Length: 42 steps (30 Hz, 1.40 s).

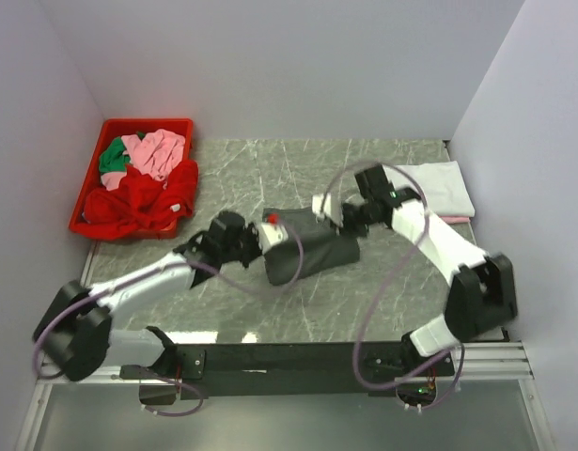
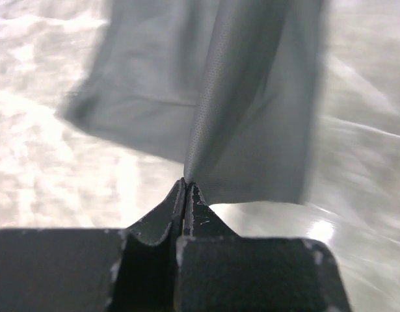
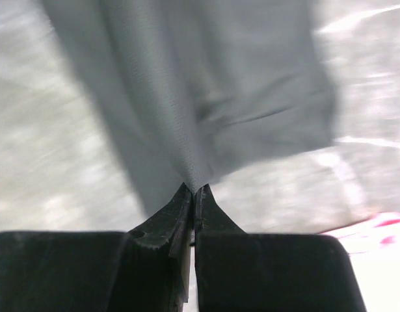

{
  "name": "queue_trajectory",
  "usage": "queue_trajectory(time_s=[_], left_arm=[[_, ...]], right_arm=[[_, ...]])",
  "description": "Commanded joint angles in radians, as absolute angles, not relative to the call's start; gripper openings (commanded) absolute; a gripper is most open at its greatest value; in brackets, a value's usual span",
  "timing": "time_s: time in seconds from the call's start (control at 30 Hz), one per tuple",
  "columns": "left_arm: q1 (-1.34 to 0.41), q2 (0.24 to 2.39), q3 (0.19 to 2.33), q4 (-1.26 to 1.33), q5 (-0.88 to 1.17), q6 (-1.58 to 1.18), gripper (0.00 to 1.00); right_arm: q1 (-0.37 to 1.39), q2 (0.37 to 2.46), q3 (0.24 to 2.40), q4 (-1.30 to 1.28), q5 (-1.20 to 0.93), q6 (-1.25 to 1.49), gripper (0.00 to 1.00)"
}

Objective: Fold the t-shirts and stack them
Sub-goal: Fold the tshirt

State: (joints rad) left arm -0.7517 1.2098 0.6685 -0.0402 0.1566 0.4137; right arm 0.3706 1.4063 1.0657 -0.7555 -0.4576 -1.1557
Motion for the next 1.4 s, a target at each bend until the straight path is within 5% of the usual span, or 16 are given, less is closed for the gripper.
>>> queue_trajectory(time_s=[0.0,0.23,0.5,0.97,1.1,1.2,1.3,1.33,1.37], left_arm=[[-0.614,1.378,0.799,0.081,0.293,0.543,0.0],[-0.494,1.643,1.003,0.184,0.319,0.566,0.0],[-0.425,1.738,1.031,0.333,0.29,0.505,0.0],[-0.417,1.865,1.155,0.187,0.347,0.502,0.0],[-0.416,1.849,1.146,0.201,0.284,0.462,0.0],[-0.416,1.832,1.141,0.189,0.278,0.434,0.0],[-0.416,1.844,1.166,0.134,0.264,0.4,0.01],[-0.416,1.853,1.193,0.102,0.221,0.361,0.03],[-0.416,1.859,1.209,0.091,0.181,0.336,0.21]], right_arm=[[0.344,1.592,1.262,-0.681,-0.436,-1.052,0.0],[0.334,1.893,1.581,-0.618,-0.371,-0.902,0.0],[0.333,1.953,1.609,-0.459,-0.315,-0.793,0.0],[0.333,2.095,1.724,-0.48,-0.284,-0.736,0.01],[0.342,2.1,1.726,-0.436,-0.259,-0.7,0.18],[0.344,2.109,1.741,-0.404,-0.241,-0.655,0.2],[0.345,2.123,1.758,-0.371,-0.187,-0.594,0.42],[0.347,2.123,1.758,-0.362,-0.173,-0.56,0.47],[0.345,2.117,1.753,-0.347,-0.129,-0.537,0.54]])
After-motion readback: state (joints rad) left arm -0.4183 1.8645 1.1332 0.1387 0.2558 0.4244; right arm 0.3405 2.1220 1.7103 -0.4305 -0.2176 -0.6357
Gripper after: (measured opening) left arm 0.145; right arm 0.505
